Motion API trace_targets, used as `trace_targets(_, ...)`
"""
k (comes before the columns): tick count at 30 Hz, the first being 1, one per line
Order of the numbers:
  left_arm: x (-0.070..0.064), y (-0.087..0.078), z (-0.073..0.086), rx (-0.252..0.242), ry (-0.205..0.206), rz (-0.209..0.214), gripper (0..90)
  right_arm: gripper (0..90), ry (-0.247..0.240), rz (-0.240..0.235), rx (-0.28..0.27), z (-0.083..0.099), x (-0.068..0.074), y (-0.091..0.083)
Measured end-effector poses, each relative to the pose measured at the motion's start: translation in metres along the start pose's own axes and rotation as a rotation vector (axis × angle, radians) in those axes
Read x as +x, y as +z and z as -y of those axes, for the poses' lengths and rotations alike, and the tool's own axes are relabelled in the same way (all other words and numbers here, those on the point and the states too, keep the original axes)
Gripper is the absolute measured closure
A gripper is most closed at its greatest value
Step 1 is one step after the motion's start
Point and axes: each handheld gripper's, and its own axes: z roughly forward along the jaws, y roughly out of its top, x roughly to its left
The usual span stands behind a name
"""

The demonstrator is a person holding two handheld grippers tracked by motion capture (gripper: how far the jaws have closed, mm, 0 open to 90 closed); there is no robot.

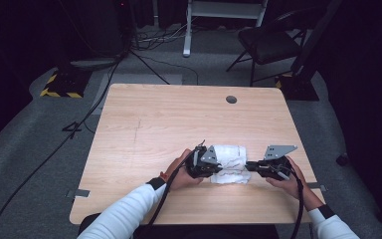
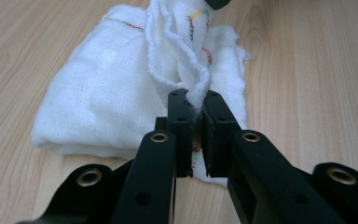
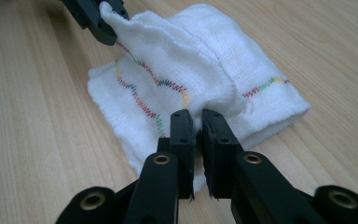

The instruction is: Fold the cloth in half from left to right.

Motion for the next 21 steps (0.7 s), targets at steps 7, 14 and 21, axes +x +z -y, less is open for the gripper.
trace_targets(7,-0.01,0.002,0.004,0.027,0.027,0.015,81.7,85.3,-0.006,-0.004,0.006,0.01,0.007,-0.003)
trace_targets(14,-0.016,0.005,0.007,0.048,0.049,0.016,79.7,85.1,0.001,-0.008,0.017,0.018,0.011,-0.002)
trace_targets(21,-0.022,0.002,0.01,0.054,0.052,0.016,75.3,81.0,0.011,0.011,0.017,0.024,0.016,-0.009)
